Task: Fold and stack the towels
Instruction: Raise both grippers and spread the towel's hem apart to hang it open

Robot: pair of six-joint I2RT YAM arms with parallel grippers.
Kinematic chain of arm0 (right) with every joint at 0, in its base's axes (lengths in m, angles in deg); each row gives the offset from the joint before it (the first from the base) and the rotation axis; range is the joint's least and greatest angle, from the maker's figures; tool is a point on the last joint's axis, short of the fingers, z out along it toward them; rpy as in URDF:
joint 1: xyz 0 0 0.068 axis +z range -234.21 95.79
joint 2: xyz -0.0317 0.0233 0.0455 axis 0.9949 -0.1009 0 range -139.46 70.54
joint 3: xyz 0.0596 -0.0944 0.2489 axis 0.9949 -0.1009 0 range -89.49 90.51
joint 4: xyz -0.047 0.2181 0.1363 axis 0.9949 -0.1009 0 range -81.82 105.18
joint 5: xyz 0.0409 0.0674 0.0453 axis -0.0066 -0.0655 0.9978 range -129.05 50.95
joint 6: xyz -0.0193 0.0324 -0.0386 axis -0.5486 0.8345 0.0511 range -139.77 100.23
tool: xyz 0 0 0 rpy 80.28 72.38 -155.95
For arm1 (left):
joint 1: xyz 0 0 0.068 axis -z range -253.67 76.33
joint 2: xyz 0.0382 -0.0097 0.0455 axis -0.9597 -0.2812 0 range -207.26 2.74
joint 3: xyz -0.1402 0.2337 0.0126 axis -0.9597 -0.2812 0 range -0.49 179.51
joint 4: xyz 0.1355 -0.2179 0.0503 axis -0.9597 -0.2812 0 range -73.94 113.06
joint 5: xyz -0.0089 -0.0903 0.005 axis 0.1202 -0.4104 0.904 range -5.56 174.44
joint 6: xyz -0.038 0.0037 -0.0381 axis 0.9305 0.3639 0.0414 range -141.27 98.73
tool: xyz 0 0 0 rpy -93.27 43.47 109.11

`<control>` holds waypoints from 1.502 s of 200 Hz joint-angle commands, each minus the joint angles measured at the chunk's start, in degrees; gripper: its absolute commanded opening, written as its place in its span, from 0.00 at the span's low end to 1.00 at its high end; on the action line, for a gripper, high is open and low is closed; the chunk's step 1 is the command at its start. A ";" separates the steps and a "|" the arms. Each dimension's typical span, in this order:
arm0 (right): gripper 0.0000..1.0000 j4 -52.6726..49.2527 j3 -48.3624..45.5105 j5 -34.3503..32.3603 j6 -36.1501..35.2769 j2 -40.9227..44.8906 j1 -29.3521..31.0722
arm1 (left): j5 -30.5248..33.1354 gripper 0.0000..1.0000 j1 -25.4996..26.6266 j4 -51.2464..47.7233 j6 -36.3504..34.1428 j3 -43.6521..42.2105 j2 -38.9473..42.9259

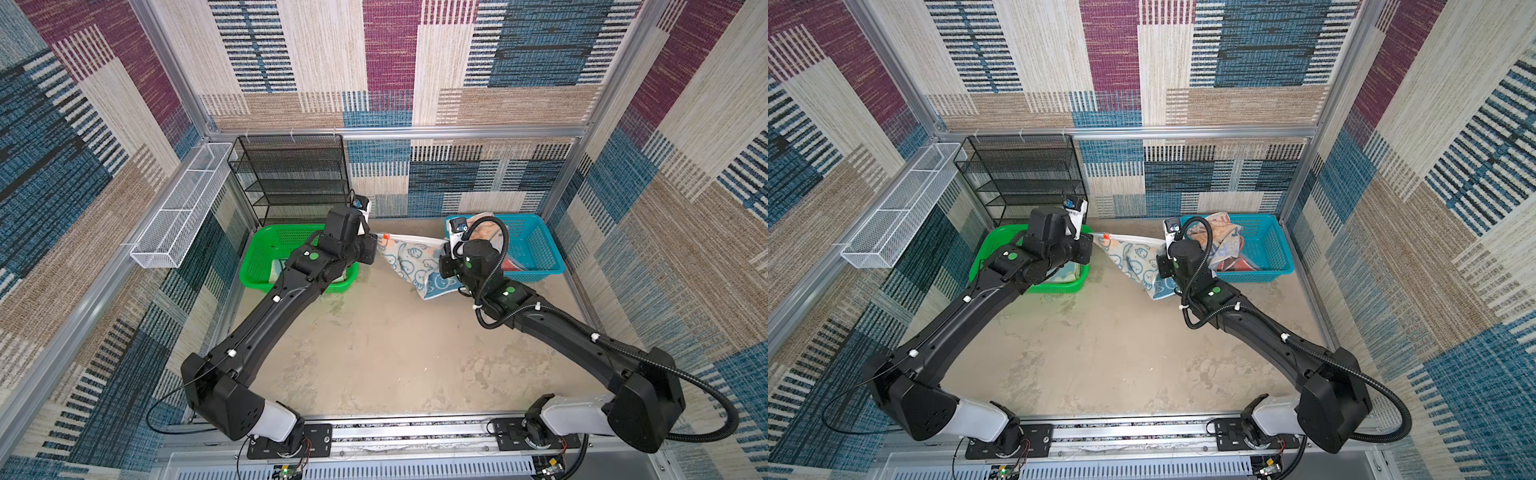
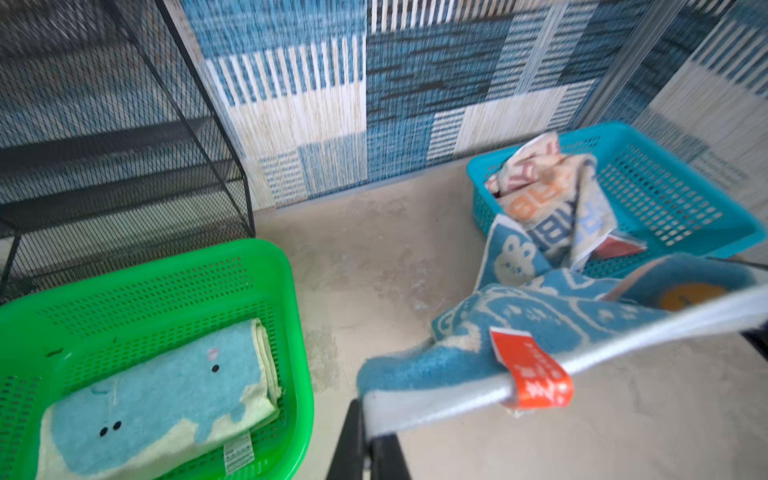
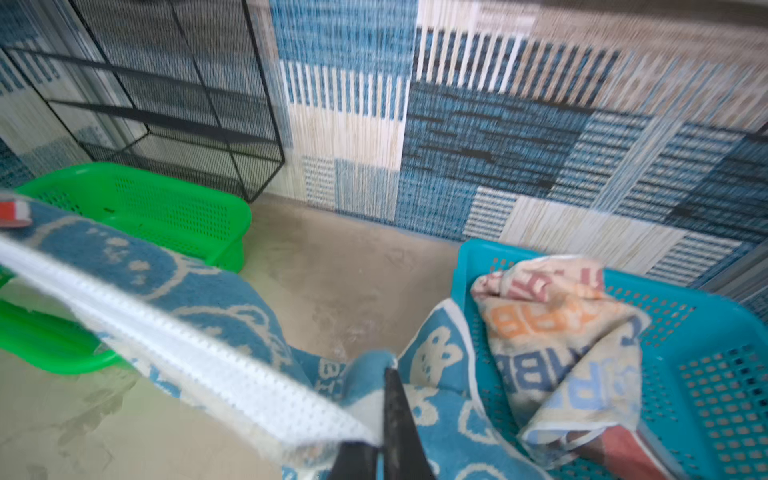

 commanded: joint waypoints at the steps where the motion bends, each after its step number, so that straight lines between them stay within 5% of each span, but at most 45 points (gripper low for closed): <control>1: 0.00 -3.13 4.45 -6.65 -3.63 2.11 -0.26 | 0.56 0.00 -0.14 -0.12 -2.37 2.32 2.67; 88: 0.00 -7.52 10.00 14.58 -8.36 15.27 -0.27 | -10.86 0.00 -0.14 -0.16 -1.70 2.88 17.53; 151: 0.00 -7.36 10.43 21.25 -4.91 25.20 -0.26 | -16.42 0.00 -0.14 -0.18 0.52 4.55 22.04; 236: 0.00 -9.23 9.10 19.85 -2.01 29.67 -0.26 | -20.02 0.00 -0.18 -0.11 3.04 2.54 27.19; 300: 0.00 -5.72 6.77 0.47 -4.50 18.62 -0.50 | -2.79 0.00 -0.20 0.52 -0.88 0.55 19.39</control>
